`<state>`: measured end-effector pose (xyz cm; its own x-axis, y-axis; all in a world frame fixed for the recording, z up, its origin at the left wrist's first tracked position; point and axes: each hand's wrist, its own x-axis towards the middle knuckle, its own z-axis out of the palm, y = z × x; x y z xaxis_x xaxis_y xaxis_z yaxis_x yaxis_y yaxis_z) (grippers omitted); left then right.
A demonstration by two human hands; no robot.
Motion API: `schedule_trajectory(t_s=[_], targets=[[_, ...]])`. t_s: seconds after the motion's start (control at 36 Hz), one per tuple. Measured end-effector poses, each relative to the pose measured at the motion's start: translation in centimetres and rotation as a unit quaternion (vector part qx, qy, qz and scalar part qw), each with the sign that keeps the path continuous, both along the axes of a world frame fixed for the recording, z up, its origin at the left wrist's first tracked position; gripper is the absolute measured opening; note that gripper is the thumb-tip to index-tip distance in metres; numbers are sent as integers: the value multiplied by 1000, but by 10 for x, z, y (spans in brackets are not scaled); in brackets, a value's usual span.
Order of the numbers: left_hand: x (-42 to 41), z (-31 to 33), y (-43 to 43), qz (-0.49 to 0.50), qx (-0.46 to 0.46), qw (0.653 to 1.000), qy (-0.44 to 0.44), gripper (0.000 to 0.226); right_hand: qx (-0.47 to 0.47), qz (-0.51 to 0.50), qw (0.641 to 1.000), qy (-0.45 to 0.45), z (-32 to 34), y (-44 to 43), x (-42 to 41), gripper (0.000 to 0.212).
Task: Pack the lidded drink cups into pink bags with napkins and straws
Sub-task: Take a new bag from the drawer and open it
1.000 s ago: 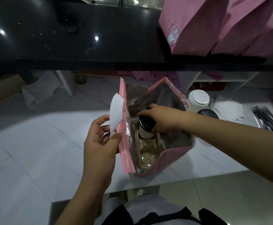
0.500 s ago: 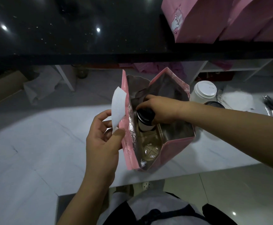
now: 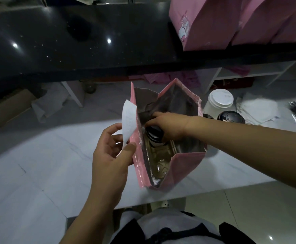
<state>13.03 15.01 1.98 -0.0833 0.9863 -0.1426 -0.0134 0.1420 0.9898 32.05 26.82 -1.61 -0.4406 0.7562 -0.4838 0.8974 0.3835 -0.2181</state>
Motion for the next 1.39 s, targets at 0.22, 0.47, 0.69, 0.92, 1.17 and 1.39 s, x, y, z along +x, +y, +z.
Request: schedule_trajectory(t_s=[0.22,0.47,0.69,0.92,1.17,1.39], targets=[[-7,4,2,24,10,1000,9,33,-2,-135,952,273,105,-35,19,42],[-13,10,12,34,36,997,53,36,112,-352,891,263,64,-61,123,46],[-15,25,7,-39,65,978,193,39,74,-184,978,-64,-6,-50,125,96],[-13,27,-1,-34,102,964,244,38,94,-190,976,-46,-15,-41,126,80],[-25,27,4,-36,269,870,412,65,175,-295,938,52,52,-65,123,80],[-20,31,10,-185,197,841,469,41,403,-226,874,154,139,-111,84,79]])
